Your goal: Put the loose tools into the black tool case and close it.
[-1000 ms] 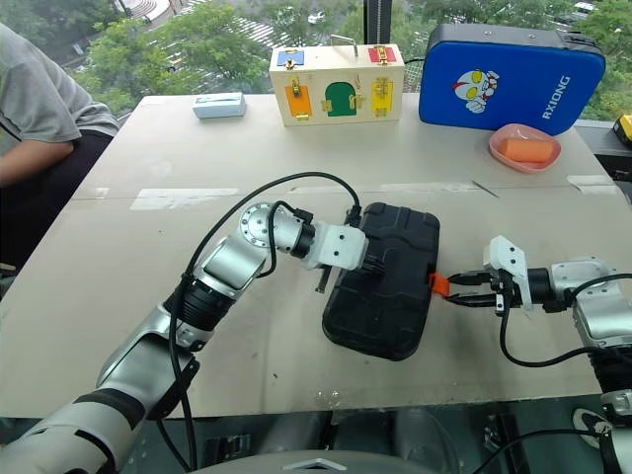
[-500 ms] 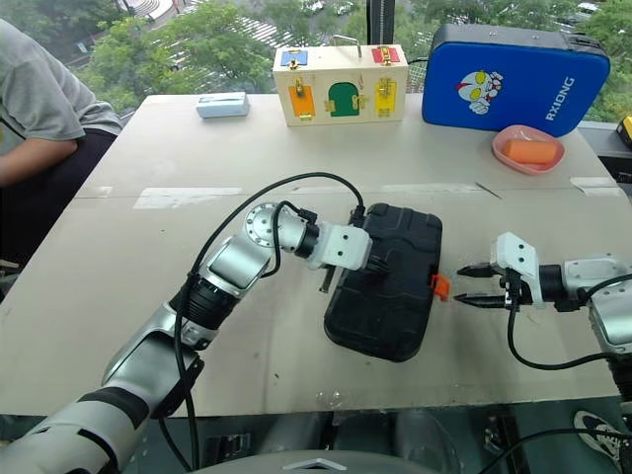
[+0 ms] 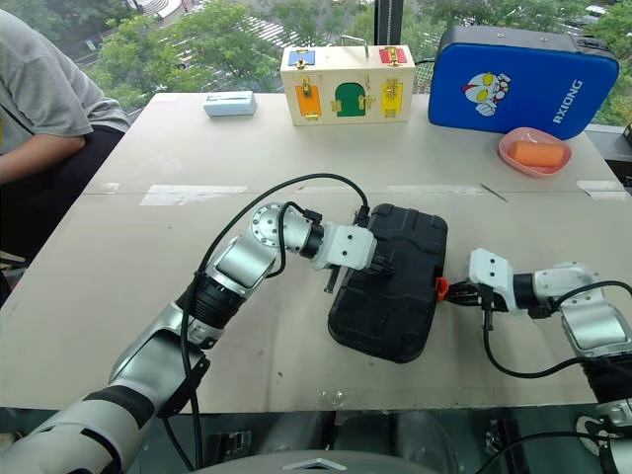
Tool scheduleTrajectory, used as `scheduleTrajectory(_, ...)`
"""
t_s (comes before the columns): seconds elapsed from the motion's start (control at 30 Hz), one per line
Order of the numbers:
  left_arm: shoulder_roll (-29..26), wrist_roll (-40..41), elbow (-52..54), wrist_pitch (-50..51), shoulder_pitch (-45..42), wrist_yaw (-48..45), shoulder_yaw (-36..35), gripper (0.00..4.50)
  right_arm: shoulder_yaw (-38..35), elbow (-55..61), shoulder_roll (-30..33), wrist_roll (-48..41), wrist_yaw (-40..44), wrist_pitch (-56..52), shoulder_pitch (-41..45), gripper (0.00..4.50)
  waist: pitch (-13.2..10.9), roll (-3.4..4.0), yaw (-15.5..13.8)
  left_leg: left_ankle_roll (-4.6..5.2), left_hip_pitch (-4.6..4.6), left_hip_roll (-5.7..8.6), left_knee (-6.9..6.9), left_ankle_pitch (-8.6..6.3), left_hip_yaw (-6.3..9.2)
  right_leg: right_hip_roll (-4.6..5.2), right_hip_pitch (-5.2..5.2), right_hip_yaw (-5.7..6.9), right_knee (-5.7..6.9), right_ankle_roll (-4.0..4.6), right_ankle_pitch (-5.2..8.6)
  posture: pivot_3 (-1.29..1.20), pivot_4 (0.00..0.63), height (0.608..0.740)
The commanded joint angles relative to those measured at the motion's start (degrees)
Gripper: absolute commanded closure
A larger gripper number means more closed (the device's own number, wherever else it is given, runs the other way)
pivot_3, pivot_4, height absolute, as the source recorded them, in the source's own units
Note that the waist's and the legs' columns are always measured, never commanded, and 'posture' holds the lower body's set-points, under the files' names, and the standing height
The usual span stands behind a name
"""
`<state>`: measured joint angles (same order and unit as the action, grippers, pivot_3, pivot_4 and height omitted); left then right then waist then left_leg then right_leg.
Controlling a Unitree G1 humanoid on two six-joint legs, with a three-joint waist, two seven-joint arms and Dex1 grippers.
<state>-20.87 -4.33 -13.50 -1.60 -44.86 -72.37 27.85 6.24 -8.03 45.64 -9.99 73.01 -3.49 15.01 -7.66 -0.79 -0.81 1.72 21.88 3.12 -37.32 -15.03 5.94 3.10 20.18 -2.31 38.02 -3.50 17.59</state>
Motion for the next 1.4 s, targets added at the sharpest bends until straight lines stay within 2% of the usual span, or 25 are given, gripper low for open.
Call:
scheduleTrajectory(0.03, -0.13, -5.08, -5.21, 1.62, 2.56, -1.24, 6.09, 4.5, -0.49, 4.18, -1.05, -1.58, -1.01, -1.29, 1.04, 4.49, 0.0, -0.01, 0.01, 0.0, 0.0, 0.01, 0.0, 0.0, 0.0, 0.0, 0.0, 0.0, -0.01, 0.0, 0.0, 0.0, 0.15, 0.735)
scheduleTrajectory(0.23, 0.39, -6.5, -6.29, -0.84, 2.39, -1.39, 7.56, 4.5, -3.98, 9.65, -2.46, -7.18, -1.97, -8.39, 1.24, 4.49, -0.01, -0.01, 0.27, 0.0, -0.01, 0.01, 0.0, 0.0, 0.05, -0.01, -0.01, 0.0, 0.0, 0.0, 0.0, 0.0, 0.15, 0.735)
scheduleTrajectory(0.43, 1.51, -9.03, -10.19, -4.93, 1.23, -0.37, 8.7, 4.5, -6.03, 16.41, -0.81, -11.88, -0.68, -15.36, 0.79, 4.49, -0.04, 0.04, 1.36, 0.0, 0.02, 0.0, 0.04, 0.0, 0.06, -0.01, 0.04, -0.01, 0.0, 0.0, 0.0, 0.0, 0.15, 0.735)
scheduleTrajectory(1.03, 2.28, -9.2, -12.46, -5.44, 0.71, -0.2, 8.0, 4.5, -5.8, 22.62, -1.02, -12.76, -0.65, -20.84, 2.07, 4.49, 0.12, 0.0, 1.79, 0.01, -0.17, 0.0, 0.07, -0.01, 0.08, -0.02, -0.13, 0.0, 0.0, -0.01, 0.0, 0.0, 0.15, 0.735)
scheduleTrajectory(1.17, 1.19, -6.45, -9.61, -1.12, 1.49, -0.94, 5.18, 4.5, -6.29, 21.08, 0.88, -11.09, -0.09, -18.53, 1.61, 4.49, 0.17, 0.1, 0.86, 0.02, -0.15, 0.07, 0.04, -0.01, 0.18, 0.02, -0.24, 0.06, -0.1, -0.04, 0.01, 0.0, 0.15, 0.735)
scheduleTrajectory(1.27, -1.94, 2.42, -1.64, 13.48, 3.15, -3.6, -1.96, 4.5, -9.39, 19.07, 3.09, -11.31, 0.05, -15.77, 1.16, 4.49, 0.15, 0.06, 1.05, 0.02, -0.02, 0.09, 0.01, -0.01, 0.27, 0.02, -0.16, 0.15, -0.17, -0.04, 0.01, 0.0, 0.15, 0.735)
scheduleTrajectory(1.3, -4.6, 6.94, 2.01, 18.88, 4.08, -4.44, -6.26, 3.81, -11.15, 17.91, 4.1, -12.44, 0.26, -16.31, 1.42, 4.5, 0.1, 0.08, 1.73, 0.01, 0.01, 0.08, 0.04, -0.01, 0.28, 0.03, -0.09, 0.14, -0.14, -0.03, 0.01, 0.0, 0.15, 0.735)
scheduleTrajectory(1.33, -7.07, 10.39, 5.17, 22.99, 5.01, -5.22, -9.47, 3.37, -12.65, 16.9, 5.04, -13.64, 0.74, -17.0, 1.52, 4.1, 0.07, 0.1, 1.93, 0.01, 0.07, 0.06, 0.16, -0.01, 0.3, -0.02, 0.1, 0.12, -0.05, -0.01, 0.02, 0.0, 0.15, 0.735)
scheduleTrajectory(1.37, -10.76, 14.37, 8.85, 26.96, 6.51, -6.98, -13.02, 3.14, -14.46, 15.99, 6.66, -15.45, 2.5, -18.12, 1.3, 3.99, -0.01, 0.17, 2.66, 0.01, 0.09, 0.06, 0.18, -0.01, 0.3, -0.05, 0.18, 0.06, -0.02, -0.01, 0.02, 0.0, 0.15, 0.735)
scheduleTrajectory(1.4, -13.21, 16.98, 11.52, 29.72, 7.55, -7.91, -14.9, 2.65, -15.59, 15.26, 7.84, -16.73, 3.91, -18.74, 1.06, 3.72, -0.14, 0.31, 3.25, 0.01, 0.19, 0.05, 0.27, 0.0, 0.3, -0.13, 0.45, -0.1, 0.07, 0.01, 0.01, 0.0, 0.15, 0.735)
